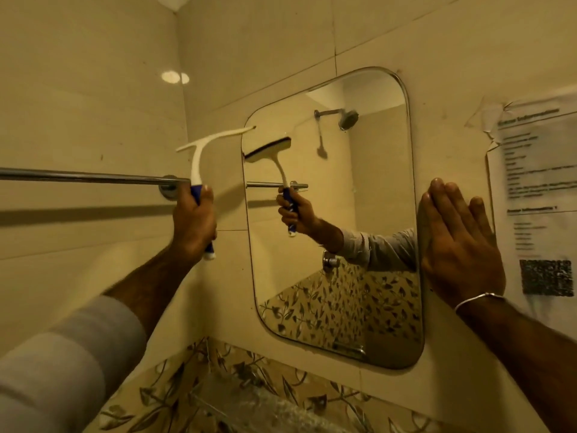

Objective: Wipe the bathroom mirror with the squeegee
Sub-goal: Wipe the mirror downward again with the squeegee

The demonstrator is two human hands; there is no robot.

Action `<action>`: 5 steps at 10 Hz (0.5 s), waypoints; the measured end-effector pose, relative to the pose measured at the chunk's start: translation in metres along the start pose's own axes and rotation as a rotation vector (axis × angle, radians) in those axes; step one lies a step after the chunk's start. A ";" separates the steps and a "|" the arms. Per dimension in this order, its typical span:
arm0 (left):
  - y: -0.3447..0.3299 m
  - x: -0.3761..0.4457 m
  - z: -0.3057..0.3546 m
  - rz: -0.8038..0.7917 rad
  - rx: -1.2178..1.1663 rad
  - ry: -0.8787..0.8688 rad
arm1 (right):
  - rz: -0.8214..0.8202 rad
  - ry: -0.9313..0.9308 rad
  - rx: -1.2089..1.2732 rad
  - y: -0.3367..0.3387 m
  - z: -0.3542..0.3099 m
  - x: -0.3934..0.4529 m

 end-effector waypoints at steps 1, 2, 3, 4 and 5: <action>-0.013 0.024 0.028 0.039 0.009 -0.003 | 0.049 0.085 -0.029 0.013 0.000 -0.005; -0.026 0.042 0.043 0.024 0.001 0.056 | -0.038 0.084 -0.023 -0.044 0.015 0.016; -0.037 0.050 0.051 0.023 0.021 0.043 | -0.153 -0.152 0.800 -0.193 0.011 0.072; -0.046 0.051 0.051 0.001 0.014 0.020 | -0.670 -0.477 2.030 -0.315 -0.051 0.139; -0.052 0.050 0.044 -0.010 -0.021 0.047 | -0.723 -0.723 2.414 -0.275 -0.117 0.156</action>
Point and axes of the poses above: each hand's wrist, its own x-axis towards the middle knuckle, its own y-axis out of the back of the hand, z = x × y, the point moved 3 cm from there along x, towards the middle knuckle, and after that the axes turned 12 degrees about x, right-handed, at the moved point
